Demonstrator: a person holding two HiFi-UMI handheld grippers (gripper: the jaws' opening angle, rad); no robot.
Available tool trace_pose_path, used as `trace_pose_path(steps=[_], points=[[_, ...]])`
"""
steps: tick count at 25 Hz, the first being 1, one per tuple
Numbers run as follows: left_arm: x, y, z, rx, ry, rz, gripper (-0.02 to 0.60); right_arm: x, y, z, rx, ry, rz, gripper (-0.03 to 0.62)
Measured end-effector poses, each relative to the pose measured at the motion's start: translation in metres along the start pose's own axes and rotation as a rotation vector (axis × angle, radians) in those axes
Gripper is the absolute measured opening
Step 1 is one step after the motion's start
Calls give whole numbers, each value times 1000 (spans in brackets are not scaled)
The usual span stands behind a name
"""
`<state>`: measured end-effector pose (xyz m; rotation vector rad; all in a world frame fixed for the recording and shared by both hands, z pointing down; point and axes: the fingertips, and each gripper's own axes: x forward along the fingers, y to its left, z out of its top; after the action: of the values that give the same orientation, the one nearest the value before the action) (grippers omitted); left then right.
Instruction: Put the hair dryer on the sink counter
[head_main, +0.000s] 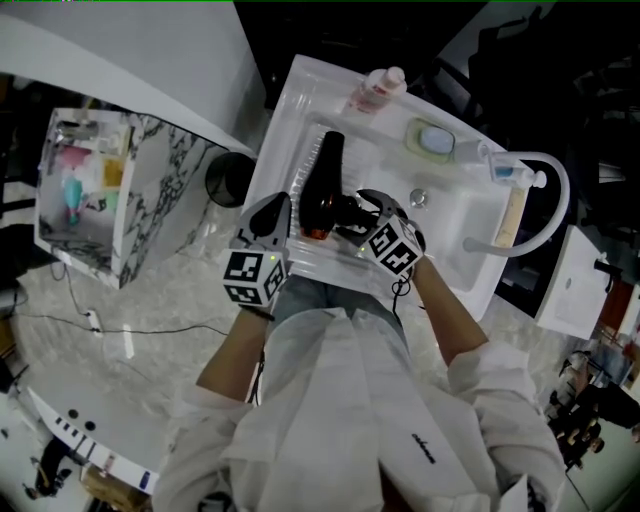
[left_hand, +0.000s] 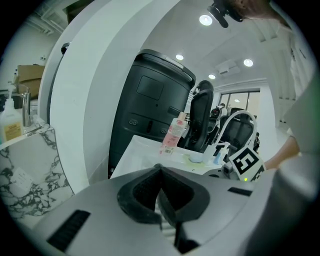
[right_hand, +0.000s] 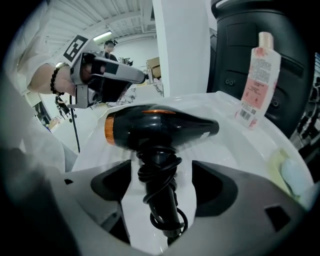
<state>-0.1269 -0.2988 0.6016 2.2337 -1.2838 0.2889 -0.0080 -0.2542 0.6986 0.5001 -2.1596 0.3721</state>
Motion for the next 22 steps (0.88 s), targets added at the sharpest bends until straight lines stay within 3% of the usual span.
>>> trace_pose_path(steps=[6, 17, 22], points=[[-8, -7, 11, 9, -10, -13, 27, -49, -5, 21, 113, -153, -135, 378], [-18, -40, 48, 61, -53, -46, 26, -170, -9, 78, 231, -474, -376, 48], [-30, -59, 72, 93, -95, -55, 27, -232, -9, 106, 318, -671, -407, 17]])
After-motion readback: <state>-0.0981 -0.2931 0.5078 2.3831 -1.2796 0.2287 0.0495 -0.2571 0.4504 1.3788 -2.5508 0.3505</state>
